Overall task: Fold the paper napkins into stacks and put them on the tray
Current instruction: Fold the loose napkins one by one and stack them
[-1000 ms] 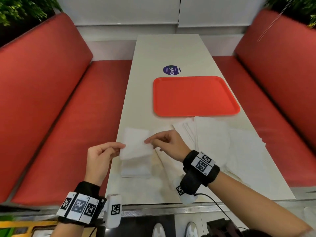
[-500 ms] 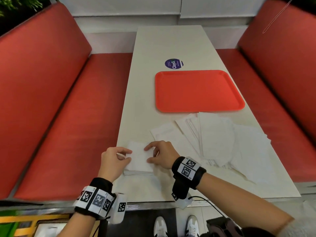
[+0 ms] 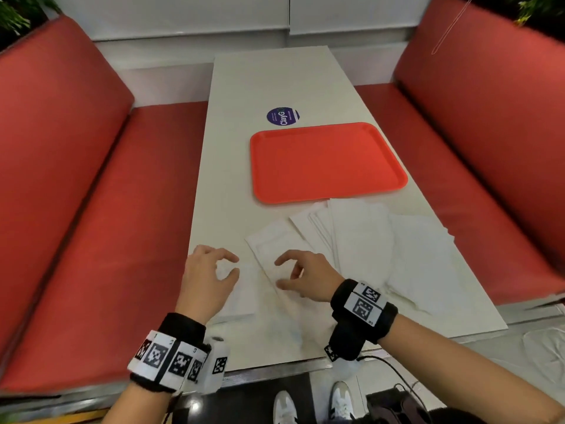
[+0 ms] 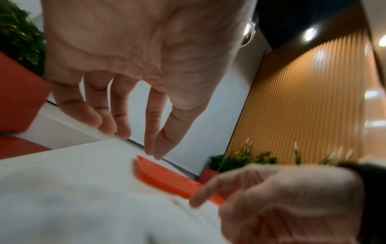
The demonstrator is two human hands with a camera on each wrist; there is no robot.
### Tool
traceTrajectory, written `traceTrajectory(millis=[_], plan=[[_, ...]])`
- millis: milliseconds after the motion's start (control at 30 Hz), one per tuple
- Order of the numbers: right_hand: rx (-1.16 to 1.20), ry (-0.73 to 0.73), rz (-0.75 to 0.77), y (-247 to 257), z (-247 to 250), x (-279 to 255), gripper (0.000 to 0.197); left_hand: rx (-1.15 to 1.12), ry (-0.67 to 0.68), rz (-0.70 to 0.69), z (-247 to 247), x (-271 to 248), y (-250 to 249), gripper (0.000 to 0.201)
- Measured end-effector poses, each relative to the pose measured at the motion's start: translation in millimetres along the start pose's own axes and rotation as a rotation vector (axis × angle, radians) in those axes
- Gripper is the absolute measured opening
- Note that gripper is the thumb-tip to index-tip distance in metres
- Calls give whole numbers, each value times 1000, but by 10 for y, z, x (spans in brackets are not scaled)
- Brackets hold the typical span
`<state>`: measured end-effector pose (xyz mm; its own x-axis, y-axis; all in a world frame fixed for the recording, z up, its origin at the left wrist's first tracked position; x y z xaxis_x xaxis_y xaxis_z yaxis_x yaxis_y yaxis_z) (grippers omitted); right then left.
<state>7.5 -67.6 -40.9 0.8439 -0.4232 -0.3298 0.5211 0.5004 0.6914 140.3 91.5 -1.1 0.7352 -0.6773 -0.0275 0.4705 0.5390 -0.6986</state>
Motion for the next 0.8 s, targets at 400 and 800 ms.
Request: traceTrajectory(millis=[400,800], plan=[[-115,-326,-334,-1310,1092,-376,46,-406,380,160,-1623,493,-1194,31],[-57,-300,-288,-1492,1115,-371,47,-403,311,416,-1988,755,-1234,59]])
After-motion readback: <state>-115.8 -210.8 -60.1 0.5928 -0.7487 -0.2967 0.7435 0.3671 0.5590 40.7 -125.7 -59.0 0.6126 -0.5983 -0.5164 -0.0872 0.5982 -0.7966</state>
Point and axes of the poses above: each hand's wrist, its own x-axis towards the middle knuckle, its own z-axis out of the back of the hand, y = z × x, the point moved 5 cm from there along x, towards the middle knuckle, and after that the axes turned 7 degrees about -x, right-handed, at the moved point
